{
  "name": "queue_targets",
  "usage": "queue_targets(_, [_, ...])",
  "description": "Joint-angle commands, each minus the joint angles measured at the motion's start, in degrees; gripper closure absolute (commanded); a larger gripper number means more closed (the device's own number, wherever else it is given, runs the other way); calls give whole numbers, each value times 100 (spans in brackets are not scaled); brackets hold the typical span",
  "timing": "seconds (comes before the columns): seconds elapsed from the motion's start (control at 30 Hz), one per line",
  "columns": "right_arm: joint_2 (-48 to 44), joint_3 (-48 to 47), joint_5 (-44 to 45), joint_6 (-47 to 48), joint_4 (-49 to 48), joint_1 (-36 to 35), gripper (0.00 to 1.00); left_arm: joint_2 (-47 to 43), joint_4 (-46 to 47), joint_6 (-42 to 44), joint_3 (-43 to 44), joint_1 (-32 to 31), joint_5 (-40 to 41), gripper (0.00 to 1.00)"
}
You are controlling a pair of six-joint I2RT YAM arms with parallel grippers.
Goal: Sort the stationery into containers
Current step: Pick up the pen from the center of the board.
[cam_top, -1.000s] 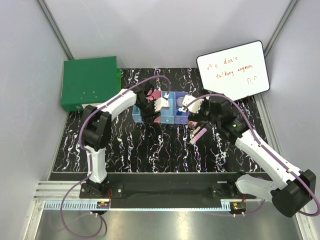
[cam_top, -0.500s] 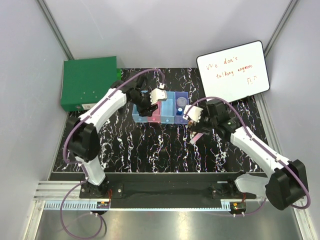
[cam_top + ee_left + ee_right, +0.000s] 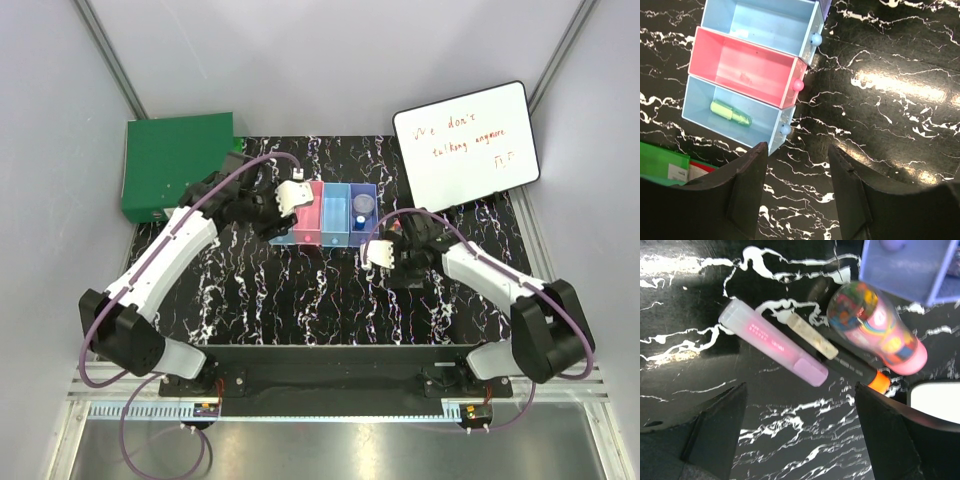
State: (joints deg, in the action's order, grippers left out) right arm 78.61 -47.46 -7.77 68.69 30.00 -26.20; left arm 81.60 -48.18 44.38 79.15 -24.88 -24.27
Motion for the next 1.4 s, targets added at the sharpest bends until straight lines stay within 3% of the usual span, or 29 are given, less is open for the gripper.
queue_targets(0.0, [233, -334, -278, 409, -29, 0, 6, -346, 248, -114, -251, 19, 221, 44])
queue_targets(0.47, [453, -158, -453, 1111, 217, 0, 11, -470, 397, -52, -445, 98, 335, 43])
queue_targets(1.37, [1815, -685, -603, 1876, 480, 0, 16, -514, 389, 88, -374, 537, 133, 43])
